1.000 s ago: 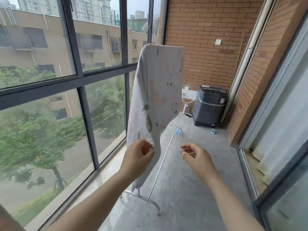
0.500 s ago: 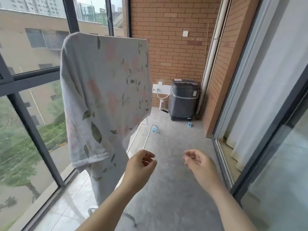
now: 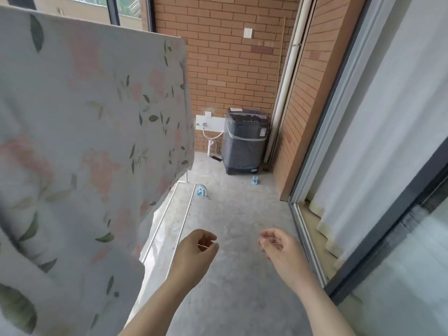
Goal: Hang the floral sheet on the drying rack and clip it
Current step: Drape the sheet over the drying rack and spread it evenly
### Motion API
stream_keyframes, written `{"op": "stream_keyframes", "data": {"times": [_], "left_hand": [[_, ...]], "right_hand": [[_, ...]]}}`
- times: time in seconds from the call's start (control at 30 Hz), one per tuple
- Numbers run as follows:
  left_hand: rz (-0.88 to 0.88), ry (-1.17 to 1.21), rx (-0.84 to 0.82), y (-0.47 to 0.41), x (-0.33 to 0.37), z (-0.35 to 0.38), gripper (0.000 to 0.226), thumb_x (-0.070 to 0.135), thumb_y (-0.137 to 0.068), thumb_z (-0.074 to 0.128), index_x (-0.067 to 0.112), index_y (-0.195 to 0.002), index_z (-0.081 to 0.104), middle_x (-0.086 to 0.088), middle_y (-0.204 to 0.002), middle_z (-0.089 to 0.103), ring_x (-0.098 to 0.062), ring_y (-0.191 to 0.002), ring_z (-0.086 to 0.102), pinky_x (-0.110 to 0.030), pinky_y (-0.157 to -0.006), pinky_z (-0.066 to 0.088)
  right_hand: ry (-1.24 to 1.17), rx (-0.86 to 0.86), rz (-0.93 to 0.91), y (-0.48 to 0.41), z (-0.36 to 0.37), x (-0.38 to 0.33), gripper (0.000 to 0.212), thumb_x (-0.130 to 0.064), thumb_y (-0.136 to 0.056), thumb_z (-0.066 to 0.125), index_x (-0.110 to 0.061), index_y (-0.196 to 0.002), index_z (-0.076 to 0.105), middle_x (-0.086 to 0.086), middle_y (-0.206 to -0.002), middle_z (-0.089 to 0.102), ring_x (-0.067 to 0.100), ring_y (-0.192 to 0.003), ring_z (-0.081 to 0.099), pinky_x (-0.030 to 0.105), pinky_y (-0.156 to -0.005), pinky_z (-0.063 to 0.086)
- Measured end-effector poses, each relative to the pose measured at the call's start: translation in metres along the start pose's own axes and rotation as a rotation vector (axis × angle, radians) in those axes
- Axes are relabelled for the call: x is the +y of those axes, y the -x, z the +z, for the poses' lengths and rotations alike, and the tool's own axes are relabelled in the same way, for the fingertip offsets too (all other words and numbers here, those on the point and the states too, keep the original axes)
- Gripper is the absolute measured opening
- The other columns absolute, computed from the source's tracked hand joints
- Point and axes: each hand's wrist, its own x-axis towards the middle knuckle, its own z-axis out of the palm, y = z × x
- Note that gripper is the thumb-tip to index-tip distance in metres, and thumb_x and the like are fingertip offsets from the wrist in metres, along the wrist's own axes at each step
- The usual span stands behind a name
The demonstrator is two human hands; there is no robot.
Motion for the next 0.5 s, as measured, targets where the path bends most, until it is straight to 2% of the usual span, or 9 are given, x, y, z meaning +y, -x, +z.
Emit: {"op": "stream_keyframes", "data": {"times": [0.17, 0.5], "left_hand": [[-0.031, 0.007, -0.038, -0.08, 0.005, 0.03, 0.009, 0.015, -0.085, 0.064, 0.024, -0.089, 0.064, 0.0, -0.085, 0.066, -0.013, -0.07, 0.06, -0.021, -0.061, 0.047], [-0.065, -0.036, 0.033, -0.244, 0.037, 0.114, 0.009, 0.016, -0.086, 0.063, 0.022, -0.092, 0.064, 0.003, -0.087, 0.066, -0.018, -0.079, 0.063, -0.022, -0.066, 0.049]], "right_hand": [[-0.026, 0.003, 0.042, -0.083, -0.006, 0.019, 0.008, -0.016, -0.091, 0.062, -0.022, -0.096, 0.065, 0.003, -0.09, 0.069, 0.016, -0.087, 0.066, 0.031, -0.078, 0.055], [-0.032, -0.077, 0.045, -0.277, -0.049, 0.054, 0.015, -0.016, -0.091, 0.061, -0.031, -0.092, 0.063, -0.003, -0.093, 0.069, 0.011, -0.088, 0.066, 0.026, -0.076, 0.054]]}}
